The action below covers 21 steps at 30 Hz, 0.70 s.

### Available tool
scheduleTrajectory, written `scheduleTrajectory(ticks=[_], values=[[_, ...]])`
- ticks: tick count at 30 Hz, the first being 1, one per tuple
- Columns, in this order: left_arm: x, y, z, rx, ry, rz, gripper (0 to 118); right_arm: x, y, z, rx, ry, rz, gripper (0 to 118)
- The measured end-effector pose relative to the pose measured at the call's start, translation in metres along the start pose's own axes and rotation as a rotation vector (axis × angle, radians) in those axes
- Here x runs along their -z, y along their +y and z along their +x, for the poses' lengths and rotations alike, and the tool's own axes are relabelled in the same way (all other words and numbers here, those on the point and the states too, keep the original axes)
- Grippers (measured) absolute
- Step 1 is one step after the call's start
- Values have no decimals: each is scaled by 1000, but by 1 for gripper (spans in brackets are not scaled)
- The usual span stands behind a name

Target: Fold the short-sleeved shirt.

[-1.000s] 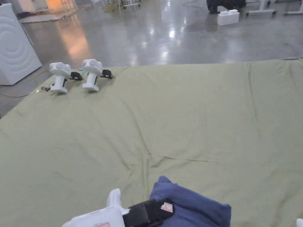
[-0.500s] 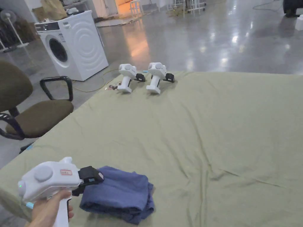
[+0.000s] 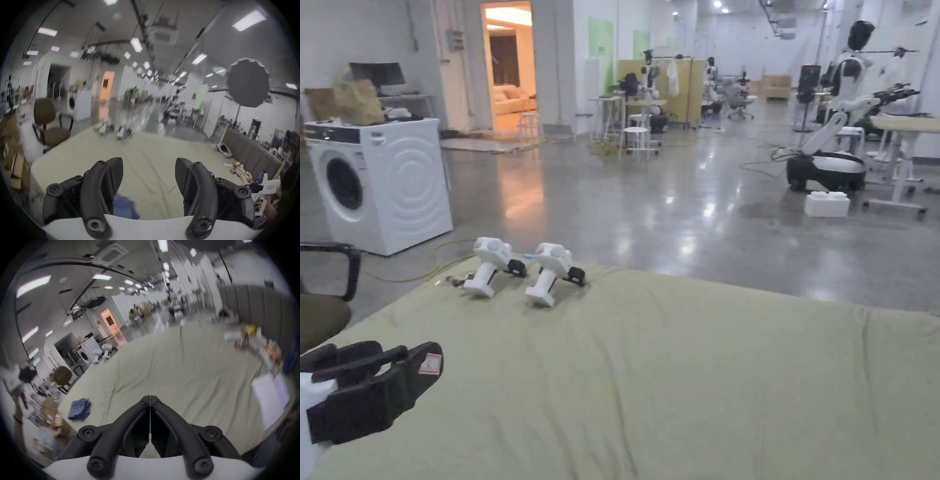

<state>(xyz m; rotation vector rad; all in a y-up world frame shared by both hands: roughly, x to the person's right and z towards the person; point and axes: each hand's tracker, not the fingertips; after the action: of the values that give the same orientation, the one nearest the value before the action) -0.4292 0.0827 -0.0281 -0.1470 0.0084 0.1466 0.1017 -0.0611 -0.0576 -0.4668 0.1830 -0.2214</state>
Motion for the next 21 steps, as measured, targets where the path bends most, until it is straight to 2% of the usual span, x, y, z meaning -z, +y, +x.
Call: scheduleTrajectory(ticks=[2, 3, 5, 7, 9, 10, 11, 13, 14, 16, 19, 21], values=[[-16, 3, 33, 1, -23, 65, 77, -15, 11, -14, -115, -79, 98, 3], [-26, 3, 59, -8, -79, 103, 77, -24, 15, -20, -153, -78, 137, 3], [-39, -3, 89, 54, -134, 182, 77, -42, 21, -28, -186, -55, 213, 2], [-42, -12, 117, 186, -78, 249, 77, -55, 25, -30, -193, -60, 256, 3], [-40, -24, 143, 315, 30, 259, 74, -65, 28, -35, -202, -116, 280, 3], [-39, -30, 152, 369, 22, 243, 70, -68, 28, -34, -204, -124, 283, 2], [-33, -34, 152, 368, 3, 207, 63, -70, 28, -33, -203, -132, 290, 3], [-33, -45, 160, 309, -46, 182, 10, -75, 29, -35, -189, -149, 307, 2], [-34, -48, 161, 273, -77, 184, 4, -77, 29, -35, -181, -151, 316, 3], [-33, -56, 156, 248, -62, 177, 2, -81, 30, -39, -194, -154, 340, 2], [-36, -58, 153, 188, -55, 177, 1, -85, 28, -53, -329, -217, 361, 2], [-40, -62, 152, 146, -65, 174, 1, -84, 25, -61, -391, -243, 373, 2]])
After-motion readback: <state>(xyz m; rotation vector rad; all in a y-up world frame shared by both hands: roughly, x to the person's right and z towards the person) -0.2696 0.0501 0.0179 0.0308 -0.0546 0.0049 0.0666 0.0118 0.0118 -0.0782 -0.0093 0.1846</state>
